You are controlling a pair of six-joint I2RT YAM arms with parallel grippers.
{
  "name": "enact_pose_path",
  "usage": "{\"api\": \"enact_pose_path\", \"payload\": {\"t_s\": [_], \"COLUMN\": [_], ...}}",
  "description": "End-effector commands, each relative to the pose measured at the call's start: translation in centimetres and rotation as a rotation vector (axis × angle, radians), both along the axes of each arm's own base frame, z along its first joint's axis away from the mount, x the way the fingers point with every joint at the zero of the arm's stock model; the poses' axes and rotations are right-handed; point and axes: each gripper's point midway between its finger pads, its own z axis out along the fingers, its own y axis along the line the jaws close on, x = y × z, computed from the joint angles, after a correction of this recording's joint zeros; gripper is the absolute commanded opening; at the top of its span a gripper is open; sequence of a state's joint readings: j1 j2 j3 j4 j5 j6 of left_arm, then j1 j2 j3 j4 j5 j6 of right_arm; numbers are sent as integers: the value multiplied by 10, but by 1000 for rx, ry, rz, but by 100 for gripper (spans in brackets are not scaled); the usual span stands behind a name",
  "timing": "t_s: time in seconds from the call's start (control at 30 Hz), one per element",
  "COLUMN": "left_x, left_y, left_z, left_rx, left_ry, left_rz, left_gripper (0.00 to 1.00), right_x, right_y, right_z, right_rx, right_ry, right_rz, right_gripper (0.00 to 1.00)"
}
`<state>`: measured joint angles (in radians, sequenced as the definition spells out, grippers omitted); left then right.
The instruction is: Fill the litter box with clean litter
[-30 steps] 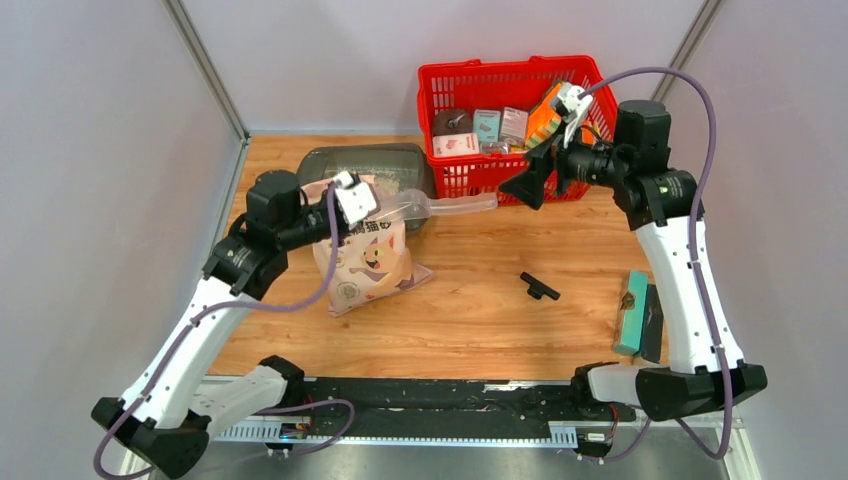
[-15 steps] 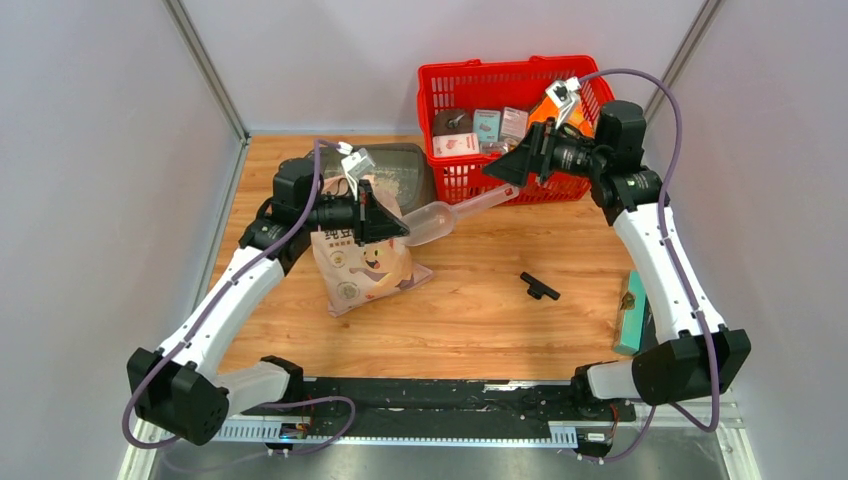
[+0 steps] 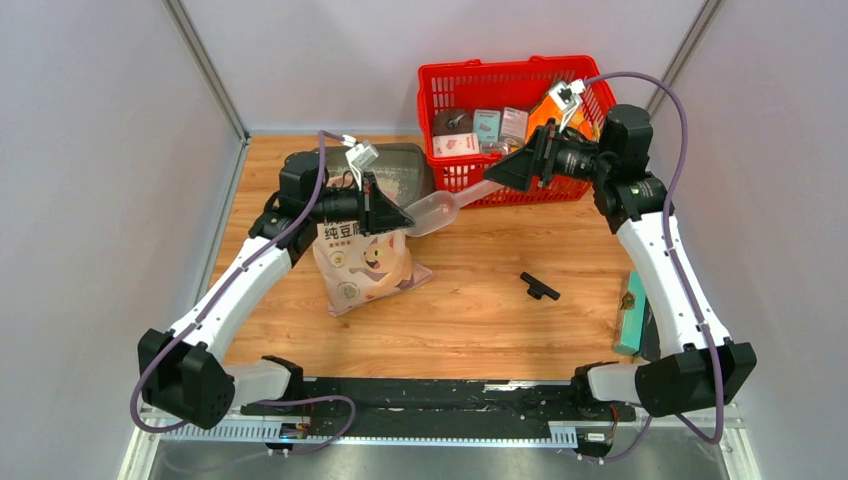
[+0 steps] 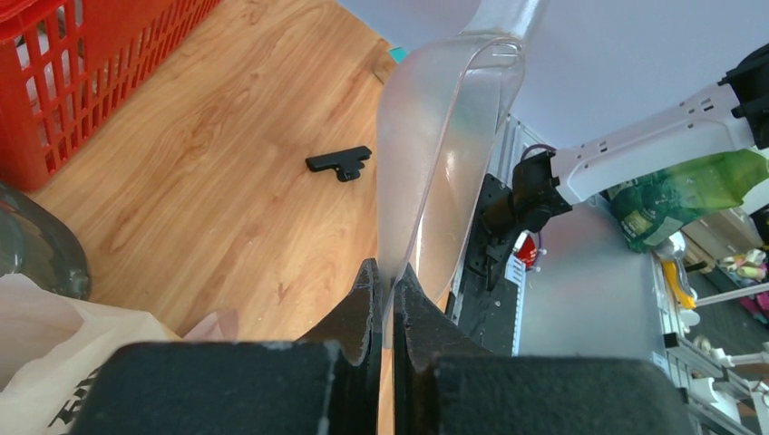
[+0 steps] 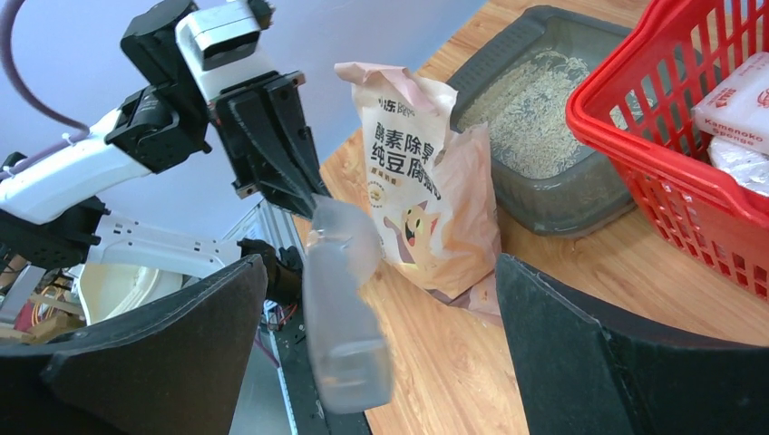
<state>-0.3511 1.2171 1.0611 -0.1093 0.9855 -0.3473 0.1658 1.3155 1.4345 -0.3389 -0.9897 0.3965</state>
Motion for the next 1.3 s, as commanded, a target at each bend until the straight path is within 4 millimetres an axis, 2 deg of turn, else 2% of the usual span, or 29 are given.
{"api": "enact_pose_path", "payload": {"t_s": [0.0, 0.2, 0.5, 0.63, 0.77, 0.9, 0.97, 1.07, 1.1, 1.13, 1.27], "left_x": [13, 23, 26, 27, 26, 27, 26, 28, 28, 27, 28], "left_y": [-5, -9, -10, -10, -10, -10, -11, -11, -11, -12, -12], "left_z": [26, 30, 24, 23, 21, 18, 18, 17, 17, 17, 18], "left_rx": [-52, -70, -79, -77, -74, -72, -72, -72, -73, -74, -75], "left_ry": [-53, -43, -13, -7, -5, 3, 1, 3, 4, 6, 5], "left_rz": [-4, 9, 26, 27, 27, 25, 21, 22, 23, 17, 18], "left_gripper": [0, 0, 0, 0, 0, 0, 0, 0, 0, 0, 0], "right_x": [-15, -6, -8, -11, -11, -12, -13, -13, -12, -11, -7], "right_y": [4, 6, 19, 23, 24, 25, 25, 26, 25, 25, 25], "right_z": [8, 7, 0, 1, 4, 7, 8, 11, 11, 12, 13], "right_rx": [2, -2, -14, -11, -8, -2, 1, 8, 9, 11, 16], "right_ry": [-54, -60, -47, -53, -61, -66, -69, -73, -70, -70, -67], "right_rz": [30, -6, -12, 3, 6, 18, 22, 21, 17, 13, 2], "right_gripper": [100, 97, 75, 61, 54, 40, 37, 39, 46, 48, 50]}}
